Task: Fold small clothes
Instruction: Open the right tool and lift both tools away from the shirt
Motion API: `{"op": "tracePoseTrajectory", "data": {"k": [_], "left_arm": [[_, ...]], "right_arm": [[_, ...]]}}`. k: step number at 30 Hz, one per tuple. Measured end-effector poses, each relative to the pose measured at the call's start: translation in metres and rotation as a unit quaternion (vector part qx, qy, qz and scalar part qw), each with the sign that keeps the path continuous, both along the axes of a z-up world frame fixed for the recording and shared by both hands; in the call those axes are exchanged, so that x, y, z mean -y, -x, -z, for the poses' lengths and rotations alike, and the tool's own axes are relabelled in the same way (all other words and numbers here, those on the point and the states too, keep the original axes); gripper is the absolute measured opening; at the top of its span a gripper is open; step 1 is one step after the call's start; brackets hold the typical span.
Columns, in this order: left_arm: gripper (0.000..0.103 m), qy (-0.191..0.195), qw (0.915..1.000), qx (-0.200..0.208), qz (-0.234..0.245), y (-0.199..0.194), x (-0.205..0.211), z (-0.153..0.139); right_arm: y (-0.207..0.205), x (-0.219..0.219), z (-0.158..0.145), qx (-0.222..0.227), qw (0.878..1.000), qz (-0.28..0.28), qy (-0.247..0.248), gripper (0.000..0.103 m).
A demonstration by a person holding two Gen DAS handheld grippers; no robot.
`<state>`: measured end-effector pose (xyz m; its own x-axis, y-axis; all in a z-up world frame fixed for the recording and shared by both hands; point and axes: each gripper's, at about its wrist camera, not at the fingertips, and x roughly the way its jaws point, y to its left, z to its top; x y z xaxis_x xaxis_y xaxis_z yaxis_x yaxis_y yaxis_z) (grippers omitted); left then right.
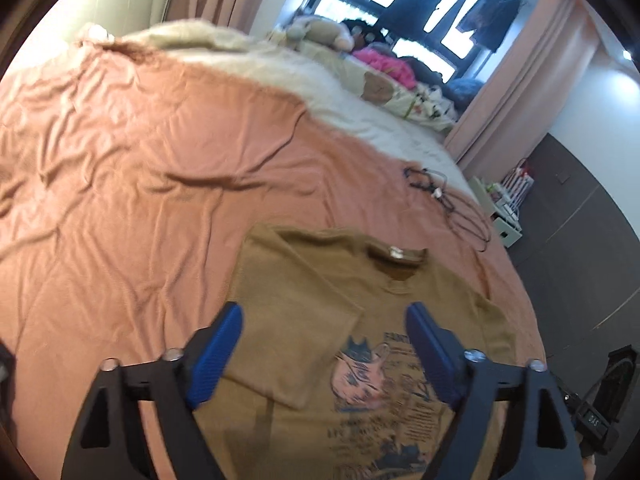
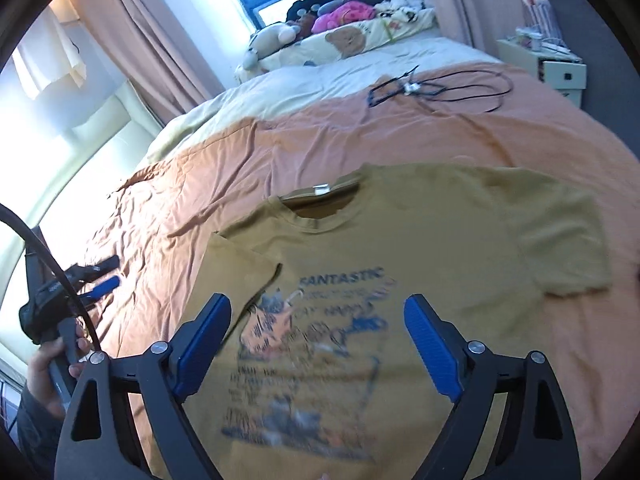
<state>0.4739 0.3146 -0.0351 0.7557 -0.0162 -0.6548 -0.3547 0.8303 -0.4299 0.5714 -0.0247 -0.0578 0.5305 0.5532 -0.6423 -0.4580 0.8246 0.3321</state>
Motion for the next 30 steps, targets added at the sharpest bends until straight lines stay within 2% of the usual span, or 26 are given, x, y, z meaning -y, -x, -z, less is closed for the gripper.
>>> {"op": "tracePoseTrajectory", "data": {"k": [7,13,16,19,22,30], "left_arm": [[0.091,-0.030,0.9992,0.017,0.021,0.046,0.053,-0.049],[0.092,-0.011,0.9991,0.014,0.038,0.070,0.103,-0.073],[0.093,0.002,0.9984,0.019,0.052,0.083,0.130,-0.080],[0.101,-0.005,0.9985,0.020,0.051,0.093,0.157,-0.089],[0.102,-0.009,0.9981,0.034,0.051,0.104,0.183,-0.097],[0.102,-0.015,0.9971,0.036,0.065,0.111,0.234,-0.111]], "right_arm": [[0.058,0.050,-0.030,-0.002,0.999,0.037,0.024,0.088],[0.089,0.091,-0.054,0.014,0.998,0.056,0.025,0.088],[0.102,0.118,-0.065,0.021,0.998,0.063,0.013,0.094],[0.112,0.141,-0.069,0.014,0.998,0.060,0.001,0.094],[0.123,0.164,-0.075,0.024,0.998,0.059,-0.009,0.094],[0.147,0.219,-0.074,0.026,0.996,0.057,-0.065,0.094]]}}
